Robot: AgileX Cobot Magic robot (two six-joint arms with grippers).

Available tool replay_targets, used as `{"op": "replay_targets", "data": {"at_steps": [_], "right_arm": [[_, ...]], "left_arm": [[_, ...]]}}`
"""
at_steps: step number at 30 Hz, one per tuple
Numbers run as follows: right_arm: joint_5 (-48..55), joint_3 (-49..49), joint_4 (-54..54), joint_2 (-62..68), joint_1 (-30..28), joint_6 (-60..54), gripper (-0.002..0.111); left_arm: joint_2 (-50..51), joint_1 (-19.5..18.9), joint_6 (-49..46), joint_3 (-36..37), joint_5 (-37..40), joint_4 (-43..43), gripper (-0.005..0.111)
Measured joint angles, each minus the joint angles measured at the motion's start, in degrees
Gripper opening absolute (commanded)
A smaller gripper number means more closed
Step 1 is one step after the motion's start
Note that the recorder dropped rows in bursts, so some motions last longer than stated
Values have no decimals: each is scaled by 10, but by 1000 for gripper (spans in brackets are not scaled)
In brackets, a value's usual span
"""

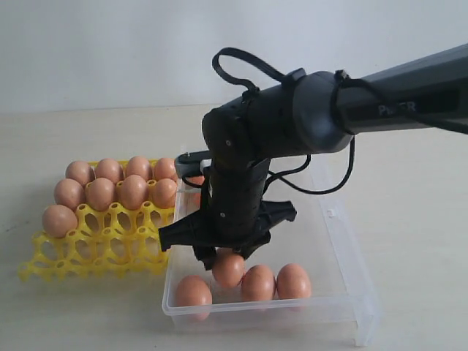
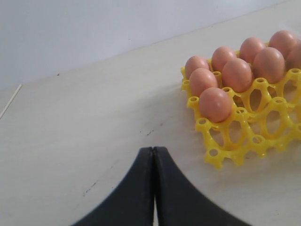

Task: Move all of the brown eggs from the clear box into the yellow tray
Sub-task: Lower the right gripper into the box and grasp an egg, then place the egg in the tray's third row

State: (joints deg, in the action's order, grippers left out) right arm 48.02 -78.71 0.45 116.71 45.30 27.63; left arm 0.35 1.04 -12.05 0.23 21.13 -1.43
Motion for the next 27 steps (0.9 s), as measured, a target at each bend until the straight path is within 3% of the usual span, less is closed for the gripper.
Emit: {"op": "replay_targets", "data": {"at_steps": [5, 12, 15, 22, 27], "right_arm": [[-105, 1, -83, -55, 0, -31, 0], [-398, 1, 6, -56, 19, -284, 0], [-487, 1, 29, -31, 32, -340, 0], [-588, 1, 31, 45, 55, -360, 0], [-615, -10, 30, 89, 69, -314, 2]], "left_arm": [[0, 0, 0, 0, 0, 0, 0], [0, 0, 0, 0, 0, 0, 0], [0, 0, 0, 0, 0, 0, 0], [0, 0, 0, 0, 0, 0, 0], [0, 0, 0, 0, 0, 0, 0]]}}
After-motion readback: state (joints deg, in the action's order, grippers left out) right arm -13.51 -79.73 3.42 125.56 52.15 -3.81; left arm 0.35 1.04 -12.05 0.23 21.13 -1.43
